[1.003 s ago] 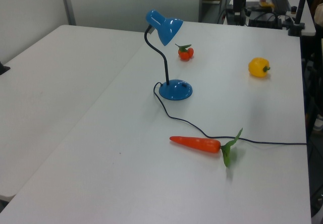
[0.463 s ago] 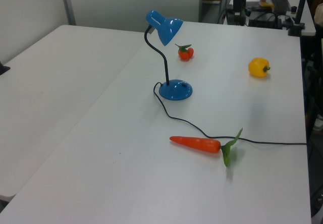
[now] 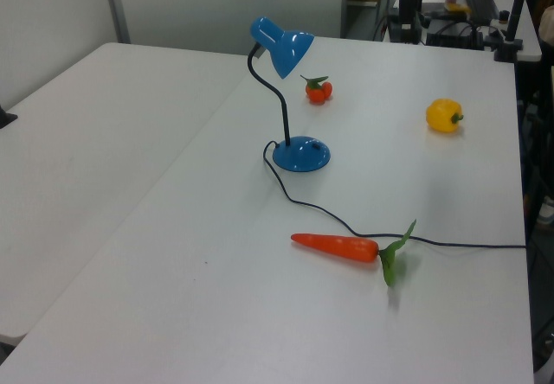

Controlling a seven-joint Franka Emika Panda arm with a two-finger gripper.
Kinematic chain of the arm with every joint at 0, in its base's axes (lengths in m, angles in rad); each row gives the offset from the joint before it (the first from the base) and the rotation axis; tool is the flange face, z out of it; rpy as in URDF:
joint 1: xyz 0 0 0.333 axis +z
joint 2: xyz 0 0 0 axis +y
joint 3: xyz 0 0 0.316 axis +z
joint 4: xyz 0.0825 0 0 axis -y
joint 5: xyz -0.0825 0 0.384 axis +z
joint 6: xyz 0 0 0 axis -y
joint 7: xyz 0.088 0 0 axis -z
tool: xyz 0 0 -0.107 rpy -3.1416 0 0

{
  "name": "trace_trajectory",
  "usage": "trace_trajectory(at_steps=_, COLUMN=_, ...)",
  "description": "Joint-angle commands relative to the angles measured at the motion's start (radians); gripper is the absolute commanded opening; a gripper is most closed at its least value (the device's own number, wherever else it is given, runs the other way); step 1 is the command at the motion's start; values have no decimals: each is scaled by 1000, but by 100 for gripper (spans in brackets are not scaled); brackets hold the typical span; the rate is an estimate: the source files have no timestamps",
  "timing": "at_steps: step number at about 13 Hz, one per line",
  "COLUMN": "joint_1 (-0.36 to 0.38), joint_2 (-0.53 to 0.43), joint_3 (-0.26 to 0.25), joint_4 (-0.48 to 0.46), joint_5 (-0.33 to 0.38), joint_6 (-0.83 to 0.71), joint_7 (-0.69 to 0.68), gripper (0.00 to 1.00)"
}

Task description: Turn on desk lamp

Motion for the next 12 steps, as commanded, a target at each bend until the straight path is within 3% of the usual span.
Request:
trace_trajectory(at_steps=1, joint_1=-1, joint_2=0, joint_3=-3, joint_4=1, joint_5=20, joint_6=-9, joint_7=-14, gripper=0)
trace_trajectory(at_steps=6, joint_1=-7, joint_2=12, joint_3=-3, joint_4=-6, joint_5=20, joint_6=12, joint_7=-20, gripper=0)
trace_trajectory(at_steps=12, joint_1=-1, joint_2=88, joint_3=-4, joint_4=-117, joint_5=18, joint_6=247, joint_7=-5, gripper=0)
